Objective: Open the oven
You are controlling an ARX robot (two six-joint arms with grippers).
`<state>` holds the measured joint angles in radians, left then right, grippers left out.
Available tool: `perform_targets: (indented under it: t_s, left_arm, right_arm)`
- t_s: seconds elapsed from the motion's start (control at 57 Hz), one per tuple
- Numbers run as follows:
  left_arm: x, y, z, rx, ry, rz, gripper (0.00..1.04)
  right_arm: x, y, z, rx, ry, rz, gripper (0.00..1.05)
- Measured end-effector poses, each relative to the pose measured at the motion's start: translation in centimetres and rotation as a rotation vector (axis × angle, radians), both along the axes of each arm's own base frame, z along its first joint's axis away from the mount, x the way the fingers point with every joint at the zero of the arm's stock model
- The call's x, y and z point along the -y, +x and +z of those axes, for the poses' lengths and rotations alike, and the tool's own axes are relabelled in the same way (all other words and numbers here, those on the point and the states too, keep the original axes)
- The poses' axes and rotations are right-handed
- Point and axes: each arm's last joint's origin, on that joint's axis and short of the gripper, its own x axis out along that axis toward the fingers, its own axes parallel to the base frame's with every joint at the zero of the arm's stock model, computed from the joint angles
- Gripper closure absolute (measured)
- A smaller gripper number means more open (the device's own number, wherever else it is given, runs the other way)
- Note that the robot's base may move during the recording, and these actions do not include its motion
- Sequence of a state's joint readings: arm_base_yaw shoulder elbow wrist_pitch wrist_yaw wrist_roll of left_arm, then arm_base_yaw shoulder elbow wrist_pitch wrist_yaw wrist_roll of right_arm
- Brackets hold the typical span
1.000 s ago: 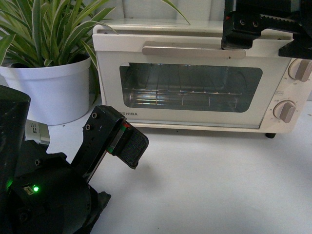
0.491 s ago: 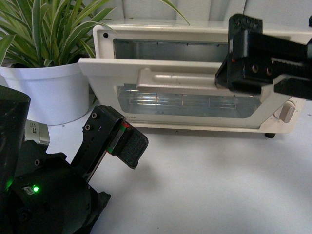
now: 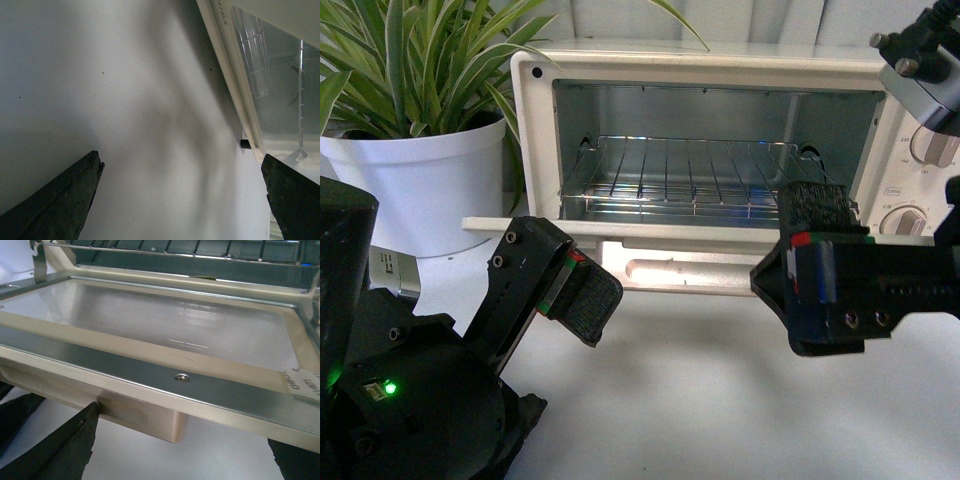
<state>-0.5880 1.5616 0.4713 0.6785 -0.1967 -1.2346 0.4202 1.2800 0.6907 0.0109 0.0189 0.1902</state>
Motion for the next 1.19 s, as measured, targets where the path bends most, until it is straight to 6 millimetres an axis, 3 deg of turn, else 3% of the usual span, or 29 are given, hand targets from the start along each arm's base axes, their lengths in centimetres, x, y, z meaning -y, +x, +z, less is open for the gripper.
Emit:
perform_targets:
  t_s: [0.228, 0.526, 1.193]
  left_arm:
    - [-0.3, -0.2, 0.0, -0.003, -0.002, 0.000, 0.07]
    - [-1.2, -1.1, -0.2, -0.004, -0.003, 0.010, 0.07]
    - [-2.9, -3.1, -0.5, 0.006, -0.005, 0.020, 0.07]
  right_arm:
    - [1.7, -2.5, 1.6, 0.060, 0.011, 0.008, 0.09]
    - [3.7, -4.2, 2.4, 0.111, 0.042, -0.001, 0.09]
    - [5.7, -6.1, -0.3, 0.082, 0.029, -0.022, 0.09]
